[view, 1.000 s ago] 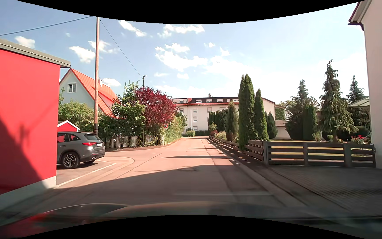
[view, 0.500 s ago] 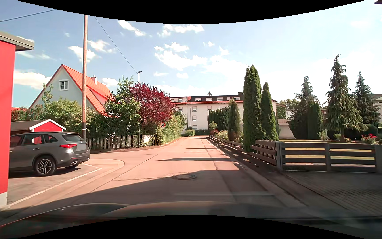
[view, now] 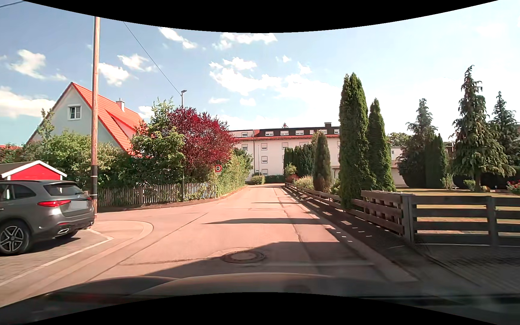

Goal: Follow the waypoints while adhering to traffic rules and regulations

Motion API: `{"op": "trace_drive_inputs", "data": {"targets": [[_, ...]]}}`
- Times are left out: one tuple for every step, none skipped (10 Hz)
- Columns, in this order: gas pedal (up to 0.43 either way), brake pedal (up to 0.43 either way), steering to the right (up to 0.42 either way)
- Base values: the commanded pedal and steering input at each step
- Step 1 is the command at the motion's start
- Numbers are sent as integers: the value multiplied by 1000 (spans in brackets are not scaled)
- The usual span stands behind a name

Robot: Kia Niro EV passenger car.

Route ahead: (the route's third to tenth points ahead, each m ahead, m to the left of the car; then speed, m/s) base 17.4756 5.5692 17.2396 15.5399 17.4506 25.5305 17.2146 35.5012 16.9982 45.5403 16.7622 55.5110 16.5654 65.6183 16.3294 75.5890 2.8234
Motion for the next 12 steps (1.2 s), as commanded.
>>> {"op": "trace_drive_inputs", "data": {"targets": [[0, 0, -7], [0, 0, -9], [0, 0, -10], [0, 18, -8], [0, 30, -4], [0, 91, -1], [0, 116, -1], [0, 116, 0], [0, 134, 0], [0, 134, 0], [0, 152, 0], [0, 171, 0]]}}
